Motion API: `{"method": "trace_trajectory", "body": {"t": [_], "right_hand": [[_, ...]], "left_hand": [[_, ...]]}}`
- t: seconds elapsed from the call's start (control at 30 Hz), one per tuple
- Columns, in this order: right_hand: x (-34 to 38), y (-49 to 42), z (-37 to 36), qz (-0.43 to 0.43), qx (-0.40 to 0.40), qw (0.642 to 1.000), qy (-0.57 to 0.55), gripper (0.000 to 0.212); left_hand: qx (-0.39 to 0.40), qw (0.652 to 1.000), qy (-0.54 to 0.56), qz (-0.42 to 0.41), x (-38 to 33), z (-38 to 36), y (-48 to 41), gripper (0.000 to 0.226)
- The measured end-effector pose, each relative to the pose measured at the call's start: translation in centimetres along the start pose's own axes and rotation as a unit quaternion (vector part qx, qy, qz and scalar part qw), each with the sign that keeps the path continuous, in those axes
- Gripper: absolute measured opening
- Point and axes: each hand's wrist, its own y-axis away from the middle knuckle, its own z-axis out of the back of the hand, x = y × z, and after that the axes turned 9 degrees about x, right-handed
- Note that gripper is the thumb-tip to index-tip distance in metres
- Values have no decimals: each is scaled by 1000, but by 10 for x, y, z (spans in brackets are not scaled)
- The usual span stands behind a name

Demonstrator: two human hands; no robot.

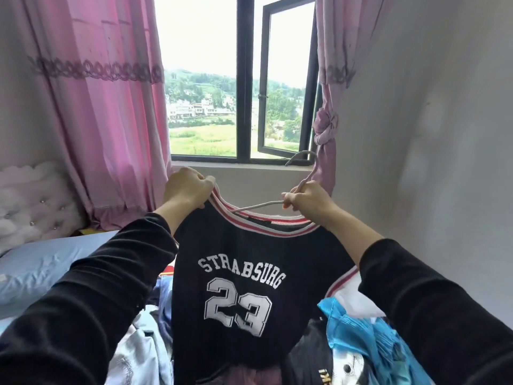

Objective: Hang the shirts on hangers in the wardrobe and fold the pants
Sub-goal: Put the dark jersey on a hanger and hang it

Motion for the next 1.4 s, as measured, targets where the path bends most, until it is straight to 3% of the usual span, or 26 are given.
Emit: {"method": "trace_trajectory", "body": {"t": [0.1,0.23,0.3,0.4,0.57,0.73,0.93,1.0,1.07,1.27,1.33,1.4], "right_hand": [[12,-3,5,-8,-18,999,-49,33],[28,-7,8,-5,3,997,-72,33],[37,-10,6,-5,-12,994,-107,32],[47,-15,5,-2,-29,993,-114,33],[63,-18,5,19,-9,996,-85,37],[85,-21,7,37,7,996,-75,35],[89,-18,9,127,8,992,10,39],[76,-17,9,123,13,988,93,49],[64,-19,6,115,0,982,149,40],[94,-16,-11,160,-33,977,140,45],[111,-12,-19,172,-17,972,158,42],[134,-5,-28,178,-3,962,207,21]], "left_hand": [[6,999,-38,-38,4,3,0,45],[-44,981,8,-191,11,6,4,37],[15,978,-29,-205,15,7,7,34],[65,972,-87,-208,25,2,13,57],[-32,957,-115,-264,24,4,15,56],[-51,936,-133,-321,17,21,11,46],[-134,925,-147,-325,30,47,2,48],[-148,932,-140,-301,45,66,-1,51],[-155,940,-134,-274,59,85,0,54],[-195,943,-112,-244,82,130,46,48],[-208,945,-114,-226,89,146,69,48],[-217,947,-116,-208,97,159,94,52]]}}
